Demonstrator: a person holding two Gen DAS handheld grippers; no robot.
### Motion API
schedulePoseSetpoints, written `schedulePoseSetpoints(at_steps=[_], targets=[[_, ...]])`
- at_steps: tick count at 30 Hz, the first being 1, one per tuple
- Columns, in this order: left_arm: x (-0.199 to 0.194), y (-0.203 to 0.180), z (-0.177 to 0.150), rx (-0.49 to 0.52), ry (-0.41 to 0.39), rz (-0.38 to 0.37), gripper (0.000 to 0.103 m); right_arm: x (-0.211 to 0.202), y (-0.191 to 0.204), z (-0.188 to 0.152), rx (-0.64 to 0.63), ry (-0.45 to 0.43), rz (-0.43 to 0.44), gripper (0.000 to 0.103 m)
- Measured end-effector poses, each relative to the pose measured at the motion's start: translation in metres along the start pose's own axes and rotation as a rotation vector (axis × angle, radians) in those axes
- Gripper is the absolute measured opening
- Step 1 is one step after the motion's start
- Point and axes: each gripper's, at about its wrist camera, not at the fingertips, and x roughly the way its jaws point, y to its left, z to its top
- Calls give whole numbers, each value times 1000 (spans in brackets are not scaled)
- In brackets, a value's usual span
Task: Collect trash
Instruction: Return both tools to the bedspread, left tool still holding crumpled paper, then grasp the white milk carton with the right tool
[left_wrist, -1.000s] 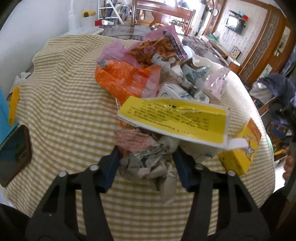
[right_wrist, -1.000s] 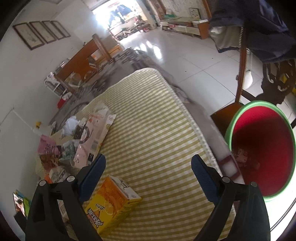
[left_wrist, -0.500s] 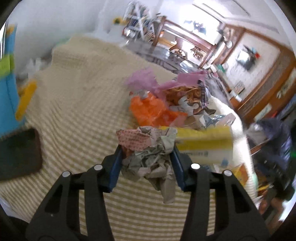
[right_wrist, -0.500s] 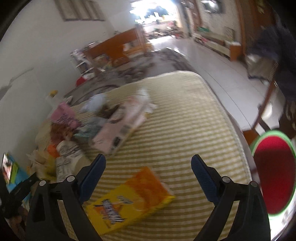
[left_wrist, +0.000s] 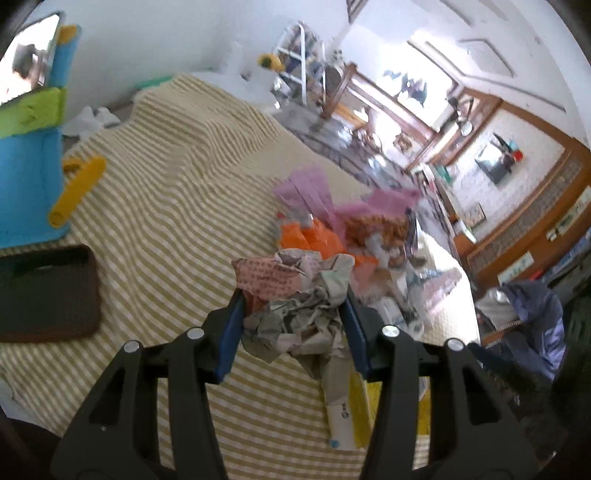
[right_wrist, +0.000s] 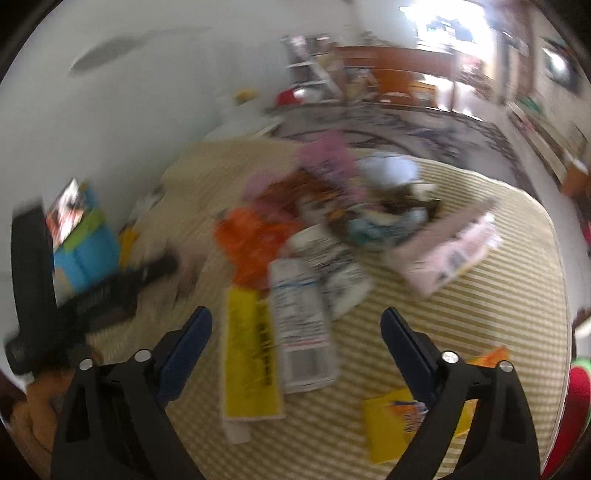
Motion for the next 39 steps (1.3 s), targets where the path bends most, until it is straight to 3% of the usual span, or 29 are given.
schedulePoseSetpoints(at_steps=[4,5,10,13,16,22,24,31,37,39], targets=[[-6,2,4,-6,-31,4,48,22,27,-17,-105,79,-6,52],[-6,2,4,-9,-27,0,48,25,26,-18,-100,77,-15,51],[-5,5,4,-20,-16,-8,48,26,-12,-11,105,42,0,51],[-5,5,3,-15,-15,-10,49,31,-22,-7,113,71,-87,50],[-4,5,3,-11,-10,-9,49,44,-30,-5,146,120,-39,48],[-2,3,2,-7,-3,-5,49,58,-20,-11,105,161,-42,48],[-1,3,2,-3,2,-6,49,57,-15,-13,94,155,-41,42],[3,1,0,4,10,-3,49,55,-19,-12,121,154,-24,41],[6,-1,-3,18,16,4,49,68,-13,-7,78,161,-81,51],[7,-1,-3,22,17,11,49,70,-10,-8,65,166,-77,45]])
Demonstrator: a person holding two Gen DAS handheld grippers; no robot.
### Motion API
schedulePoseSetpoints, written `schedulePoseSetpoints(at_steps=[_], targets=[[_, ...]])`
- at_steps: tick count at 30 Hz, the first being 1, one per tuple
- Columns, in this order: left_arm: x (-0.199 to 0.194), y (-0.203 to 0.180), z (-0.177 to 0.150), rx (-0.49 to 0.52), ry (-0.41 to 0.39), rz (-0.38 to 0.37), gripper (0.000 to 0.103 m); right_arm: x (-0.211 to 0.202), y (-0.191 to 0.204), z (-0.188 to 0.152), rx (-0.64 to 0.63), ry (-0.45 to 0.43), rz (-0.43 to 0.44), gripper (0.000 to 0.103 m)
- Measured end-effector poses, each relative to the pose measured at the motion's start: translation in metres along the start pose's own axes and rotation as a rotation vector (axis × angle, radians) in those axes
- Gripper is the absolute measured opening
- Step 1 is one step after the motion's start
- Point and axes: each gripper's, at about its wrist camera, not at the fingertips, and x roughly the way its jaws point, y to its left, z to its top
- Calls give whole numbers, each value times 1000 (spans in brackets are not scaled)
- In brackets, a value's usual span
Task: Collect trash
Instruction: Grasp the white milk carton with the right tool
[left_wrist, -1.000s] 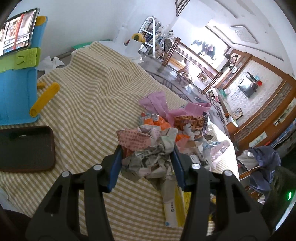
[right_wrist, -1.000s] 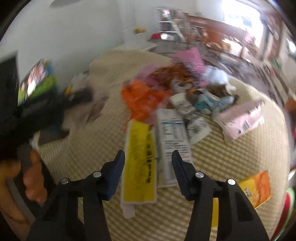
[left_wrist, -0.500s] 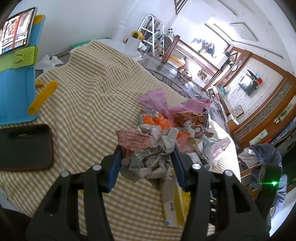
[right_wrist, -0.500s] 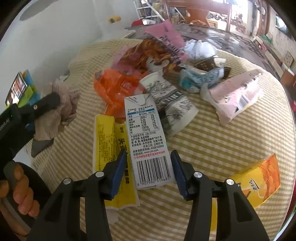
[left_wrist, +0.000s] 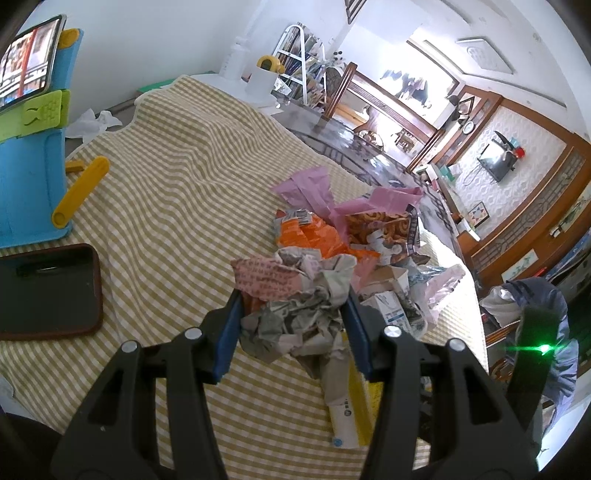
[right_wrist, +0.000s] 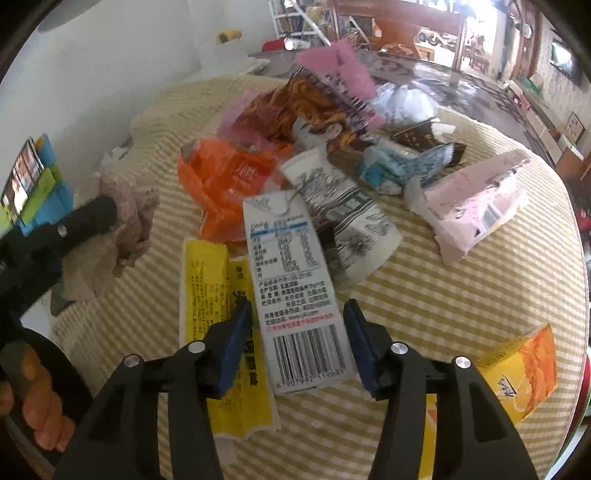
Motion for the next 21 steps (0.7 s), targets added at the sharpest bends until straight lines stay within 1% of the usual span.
schedulePoseSetpoints(at_steps=[2,4,11,17,21], targets=[[3,1,-1,2,5,8,49,-4,1,-1,-3,-14,9,41],[5,1,-2,0,11,11,49,-16,0,-2,4,-41,38,39],[9,-4,-5,33,14,22,49,-71,-9,-13,-21,-165,36,38],[12,-17,-11,93,1,30,49,-112,-45,-26,18,-242,8,38],[16,-25,-16,144,-8,58,49,-126,-75,-35,58,-282,-29,38]])
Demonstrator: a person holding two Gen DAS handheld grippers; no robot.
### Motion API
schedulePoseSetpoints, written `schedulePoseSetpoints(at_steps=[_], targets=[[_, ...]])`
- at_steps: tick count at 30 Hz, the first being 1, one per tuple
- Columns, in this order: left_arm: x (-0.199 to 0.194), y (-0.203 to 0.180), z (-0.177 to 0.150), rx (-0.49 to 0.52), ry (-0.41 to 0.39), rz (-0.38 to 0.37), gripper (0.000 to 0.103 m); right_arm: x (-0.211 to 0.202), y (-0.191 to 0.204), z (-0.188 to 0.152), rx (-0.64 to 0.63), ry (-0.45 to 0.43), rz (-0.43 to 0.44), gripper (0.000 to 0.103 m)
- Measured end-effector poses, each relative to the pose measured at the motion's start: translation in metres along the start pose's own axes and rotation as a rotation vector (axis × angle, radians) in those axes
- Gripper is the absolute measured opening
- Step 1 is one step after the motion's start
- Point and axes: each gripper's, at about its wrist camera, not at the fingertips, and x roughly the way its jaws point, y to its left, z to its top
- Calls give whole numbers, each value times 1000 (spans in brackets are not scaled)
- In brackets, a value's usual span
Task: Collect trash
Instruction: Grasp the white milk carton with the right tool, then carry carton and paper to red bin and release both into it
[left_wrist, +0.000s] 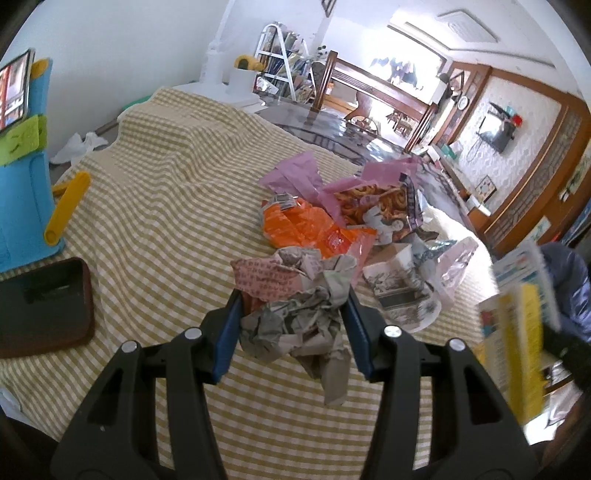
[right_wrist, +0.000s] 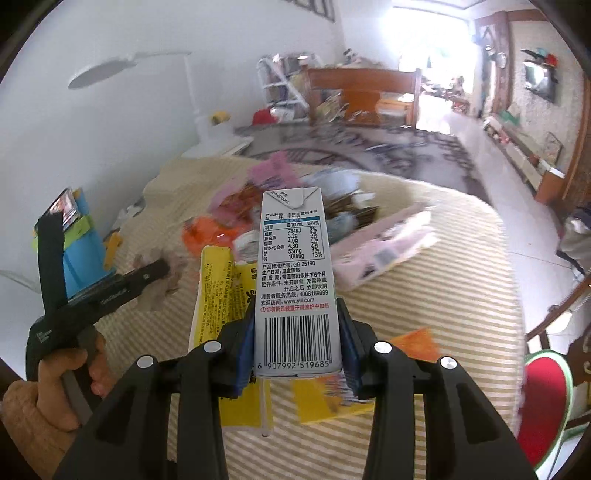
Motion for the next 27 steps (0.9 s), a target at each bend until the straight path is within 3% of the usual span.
schedulePoseSetpoints(at_steps=[5,14,18,27], targets=[[8,-5,-5,39,5,38,49,1,-47,-13,174,-24,26,38],[1,-18,-9,137,-62,116,49,-2,-94,-26,349,-73,36,38],[-5,-30,-13,176,-69,124,49,11,-98,-34,339,22,-54,39],[2,-41,-24,207,-38,118,51,4,-110,-39,420,7,38,46]])
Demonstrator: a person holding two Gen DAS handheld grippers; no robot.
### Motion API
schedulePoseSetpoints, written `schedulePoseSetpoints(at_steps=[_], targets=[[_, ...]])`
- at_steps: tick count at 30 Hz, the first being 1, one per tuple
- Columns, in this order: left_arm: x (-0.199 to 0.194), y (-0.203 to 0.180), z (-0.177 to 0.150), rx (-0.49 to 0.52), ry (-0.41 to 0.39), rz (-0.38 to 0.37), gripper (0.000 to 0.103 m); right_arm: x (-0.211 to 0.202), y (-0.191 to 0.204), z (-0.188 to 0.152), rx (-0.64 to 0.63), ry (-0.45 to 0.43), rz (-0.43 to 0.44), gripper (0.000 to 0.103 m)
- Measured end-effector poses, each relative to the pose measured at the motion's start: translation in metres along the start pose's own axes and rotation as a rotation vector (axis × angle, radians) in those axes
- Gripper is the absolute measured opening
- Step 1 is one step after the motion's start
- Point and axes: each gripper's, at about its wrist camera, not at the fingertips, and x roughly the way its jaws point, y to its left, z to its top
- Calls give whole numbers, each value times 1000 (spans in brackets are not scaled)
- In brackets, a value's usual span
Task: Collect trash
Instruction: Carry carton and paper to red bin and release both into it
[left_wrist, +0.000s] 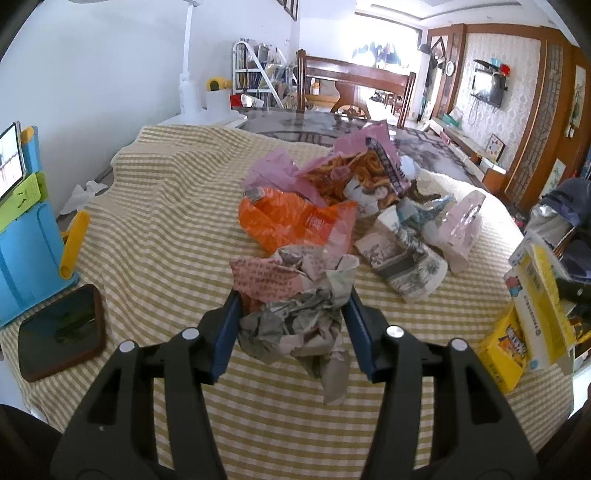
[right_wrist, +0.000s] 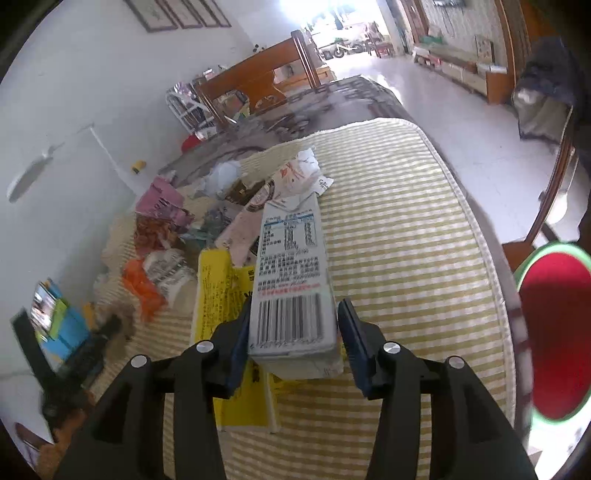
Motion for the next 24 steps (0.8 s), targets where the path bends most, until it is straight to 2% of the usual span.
schedulePoseSetpoints(at_steps=[3,8,13,16,19,24], targets=[[1,2,-1,-6,3,3,51,-4,-5,2,29,-16,0,46],[1,1,-3,0,2,4,51,-5,-3,1,-2,-24,-47,39],[-5,-2,-1,-4,-3,-17,51,-34,-9,9,4,-175,-113,39],[-15,-15,4,-10,-7,-83,51,-53,-22,15,36,-240,-152,39],[-26,-39,9,3,8,-201,51,-65,-41,17,91,-265,-177,39],[-40,-103,13,42,51,-421,51,-85,-79,15,176,-291,-239,39]])
